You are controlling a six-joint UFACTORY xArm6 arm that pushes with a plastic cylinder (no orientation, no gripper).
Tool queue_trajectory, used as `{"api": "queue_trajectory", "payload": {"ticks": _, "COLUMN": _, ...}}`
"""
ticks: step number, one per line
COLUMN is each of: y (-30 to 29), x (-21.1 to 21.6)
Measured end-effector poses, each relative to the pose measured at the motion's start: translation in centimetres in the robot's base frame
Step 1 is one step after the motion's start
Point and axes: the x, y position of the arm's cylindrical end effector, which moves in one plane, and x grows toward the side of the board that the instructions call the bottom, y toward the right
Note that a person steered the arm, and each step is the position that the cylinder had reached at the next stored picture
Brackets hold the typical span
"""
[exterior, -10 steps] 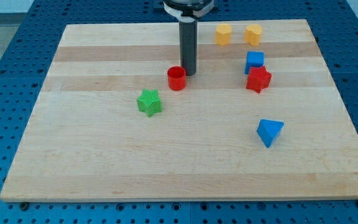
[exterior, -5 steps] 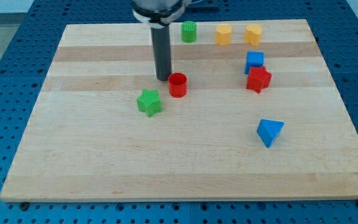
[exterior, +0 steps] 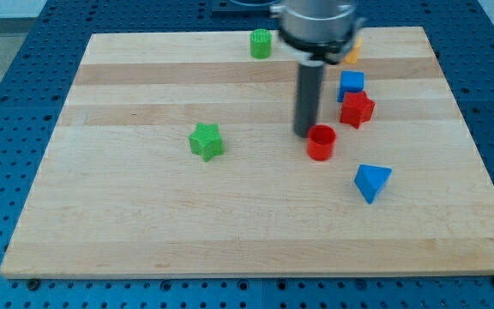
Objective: Push the red circle to the bottom of the red star
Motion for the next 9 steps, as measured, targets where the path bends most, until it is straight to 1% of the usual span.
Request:
{"api": "queue_trajectory", "payload": {"ticks": 1, "y": 2.0, "x": 0.3}}
{"api": "queue_trajectory", "payload": {"ticks": 2, "y": -2.9, "x": 0.4}}
{"api": "queue_trajectory", "payload": {"ticks": 3, "y": -3.4, "x": 3.6}}
{"api": "queue_trajectory", "payload": {"ticks": 4, "y": 0.4, "x": 4.7}}
{"api": "queue_trajectory", "payload": {"ticks": 5, "y": 4.0, "x": 4.5}}
{"api": "queue_trajectory", "payload": {"ticks": 6, "y": 1.3, "x": 4.7}}
{"api": "queue_trajectory", "payload": {"ticks": 7, "y": -2.3, "x": 10.3}}
{"api": "queue_trajectory", "payload": {"ticks": 8, "y": 1.2, "x": 16.3}}
{"api": "queue_trajectory", "payload": {"ticks": 9, "y": 12.9, "x": 16.0}}
